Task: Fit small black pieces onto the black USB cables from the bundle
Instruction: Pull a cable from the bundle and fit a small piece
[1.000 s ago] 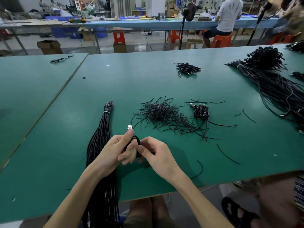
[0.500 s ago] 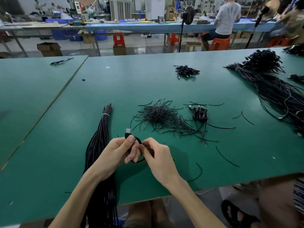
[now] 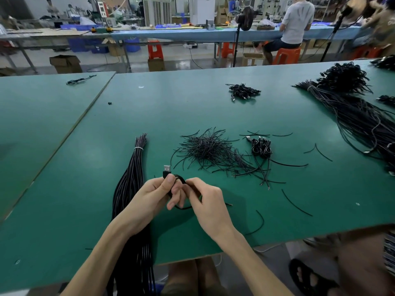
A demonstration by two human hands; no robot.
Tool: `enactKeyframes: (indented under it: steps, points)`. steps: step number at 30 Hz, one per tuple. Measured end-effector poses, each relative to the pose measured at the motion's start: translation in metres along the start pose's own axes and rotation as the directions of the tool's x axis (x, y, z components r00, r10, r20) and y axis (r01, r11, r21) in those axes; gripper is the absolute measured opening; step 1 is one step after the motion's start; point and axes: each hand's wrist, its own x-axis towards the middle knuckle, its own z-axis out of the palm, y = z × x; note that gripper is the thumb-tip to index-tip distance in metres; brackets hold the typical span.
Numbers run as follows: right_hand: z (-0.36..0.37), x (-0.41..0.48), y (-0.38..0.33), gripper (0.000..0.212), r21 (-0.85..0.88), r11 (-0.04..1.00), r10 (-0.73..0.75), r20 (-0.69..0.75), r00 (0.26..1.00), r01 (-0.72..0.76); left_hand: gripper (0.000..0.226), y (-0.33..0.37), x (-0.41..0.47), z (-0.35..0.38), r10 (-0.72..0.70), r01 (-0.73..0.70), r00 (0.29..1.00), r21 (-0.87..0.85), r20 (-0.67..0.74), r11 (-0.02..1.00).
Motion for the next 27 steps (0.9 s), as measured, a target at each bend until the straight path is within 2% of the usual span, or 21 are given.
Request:
enactKeyframes:
  steps: [9, 15, 18, 24, 27]
  points:
    - [0.0, -0.004, -0.005, 0.021, -0.097, 0.995, -0.016, 0.035, 0.999, 0.019, 0.043, -0.002, 0.0, 0.0, -0.005, 0.007, 0.999, 0.069, -0.033, 0.998]
    - [-0.001, -0.005, -0.008, 0.024, -0.091, 0.996, 0.007, 0.079, 0.997, 0.001, 0.045, -0.002, 0.002, 0.0, -0.015, 0.02, 0.997, 0.064, -0.081, 0.998]
    - [-0.001, -0.005, -0.009, 0.025, -0.078, 0.997, 0.023, 0.101, 0.995, -0.015, 0.044, -0.001, 0.004, -0.002, -0.071, 0.072, 0.992, 0.008, -0.101, 0.997]
    - [-0.002, -0.004, -0.004, 0.023, -0.124, 0.991, 0.051, 0.055, 0.997, -0.044, 0.031, -0.002, 0.005, -0.01, -0.177, 0.174, 0.984, -0.169, -0.004, 0.97]
    - [-0.004, -0.003, -0.004, 0.026, -0.122, 0.988, 0.095, 0.017, 0.995, -0.092, 0.025, -0.004, 0.006, -0.014, -0.167, 0.167, 0.986, -0.212, 0.018, 0.963]
